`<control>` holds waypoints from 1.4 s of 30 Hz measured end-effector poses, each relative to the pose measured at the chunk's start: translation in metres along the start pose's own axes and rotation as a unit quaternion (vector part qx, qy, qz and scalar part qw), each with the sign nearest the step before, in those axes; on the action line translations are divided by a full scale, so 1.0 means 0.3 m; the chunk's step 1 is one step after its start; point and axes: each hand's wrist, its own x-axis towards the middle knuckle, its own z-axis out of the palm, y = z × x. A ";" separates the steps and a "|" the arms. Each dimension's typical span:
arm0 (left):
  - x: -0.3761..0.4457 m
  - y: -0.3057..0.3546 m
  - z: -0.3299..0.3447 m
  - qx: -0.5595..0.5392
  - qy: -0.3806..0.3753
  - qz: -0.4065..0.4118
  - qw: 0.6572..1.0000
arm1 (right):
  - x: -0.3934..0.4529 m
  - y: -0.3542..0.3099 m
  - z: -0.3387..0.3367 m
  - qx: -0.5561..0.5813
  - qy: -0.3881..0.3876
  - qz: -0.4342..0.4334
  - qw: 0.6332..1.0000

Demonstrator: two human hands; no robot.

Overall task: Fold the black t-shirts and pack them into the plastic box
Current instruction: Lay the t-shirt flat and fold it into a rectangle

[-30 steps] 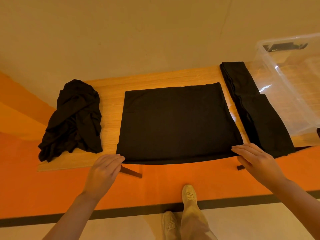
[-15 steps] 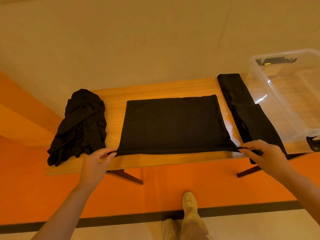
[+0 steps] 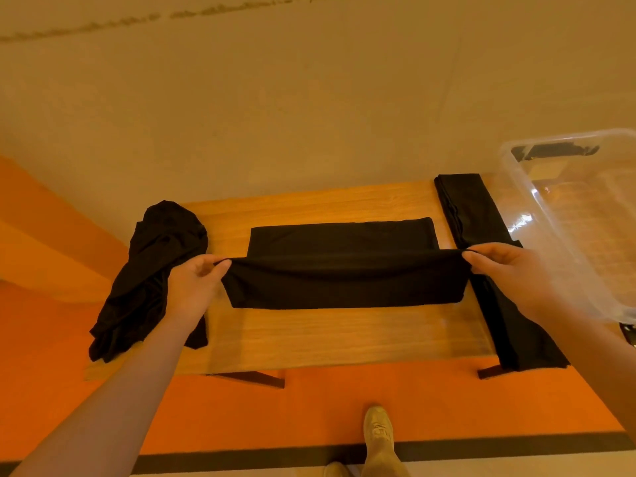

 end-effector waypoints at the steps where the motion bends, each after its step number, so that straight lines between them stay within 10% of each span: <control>1: 0.035 0.017 0.010 0.005 0.007 -0.009 1.000 | 0.035 -0.012 0.002 0.003 0.001 0.002 1.000; 18: 0.460 0.216 0.238 -0.025 0.034 -0.125 0.991 | 0.573 -0.065 0.089 -0.038 0.049 0.072 0.995; 42: -0.072 0.366 0.527 -0.122 -0.045 -0.013 0.991 | 0.081 -0.262 0.586 0.126 -0.006 0.019 0.992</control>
